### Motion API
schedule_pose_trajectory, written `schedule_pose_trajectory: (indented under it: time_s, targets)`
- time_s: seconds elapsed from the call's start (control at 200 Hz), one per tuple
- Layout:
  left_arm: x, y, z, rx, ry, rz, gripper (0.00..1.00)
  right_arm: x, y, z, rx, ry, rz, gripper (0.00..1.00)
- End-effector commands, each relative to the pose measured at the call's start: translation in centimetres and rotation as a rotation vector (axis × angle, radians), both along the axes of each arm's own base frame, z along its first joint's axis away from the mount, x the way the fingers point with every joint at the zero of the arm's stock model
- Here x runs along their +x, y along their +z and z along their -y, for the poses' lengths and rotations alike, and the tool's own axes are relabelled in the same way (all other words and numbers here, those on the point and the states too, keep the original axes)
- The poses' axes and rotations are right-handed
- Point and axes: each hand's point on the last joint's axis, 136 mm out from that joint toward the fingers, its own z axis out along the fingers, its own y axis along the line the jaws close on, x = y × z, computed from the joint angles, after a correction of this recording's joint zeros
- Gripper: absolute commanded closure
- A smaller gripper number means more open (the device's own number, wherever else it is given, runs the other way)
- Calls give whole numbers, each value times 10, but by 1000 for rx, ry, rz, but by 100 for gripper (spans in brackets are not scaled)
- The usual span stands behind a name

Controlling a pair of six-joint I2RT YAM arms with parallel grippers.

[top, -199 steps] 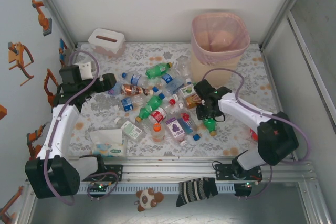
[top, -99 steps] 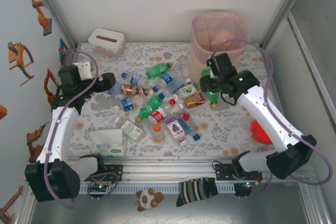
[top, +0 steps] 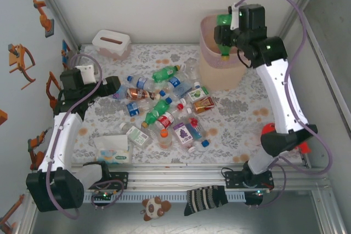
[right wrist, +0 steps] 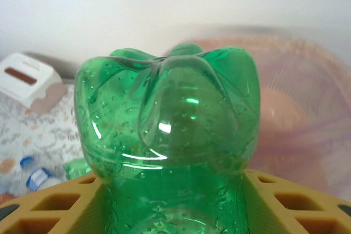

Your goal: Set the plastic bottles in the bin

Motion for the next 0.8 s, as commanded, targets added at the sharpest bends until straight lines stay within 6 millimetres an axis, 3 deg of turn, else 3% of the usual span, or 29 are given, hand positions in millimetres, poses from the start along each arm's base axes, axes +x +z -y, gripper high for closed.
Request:
schedule_pose_trajectory:
  time_s: [0.0, 0.125, 0.361, 0.536, 0.796]
  targets:
    - [-1, 7, 3, -4, -30, 40, 4, 26, 20, 4, 17, 21, 73, 43]
    - [-2, 6, 4, -15, -35, 36, 4, 58, 21, 13, 36, 1, 102, 43]
    - [-3, 9, 5, -18, -36, 51, 4, 100, -8, 11, 66, 23, 61, 43]
    - [-5, 11, 2, -1, -22, 64, 4, 119, -56, 2, 70, 43, -58, 44]
    - [-9, 17, -3, 19, 1, 103, 4, 121, -126, 6, 23, 36, -264, 44]
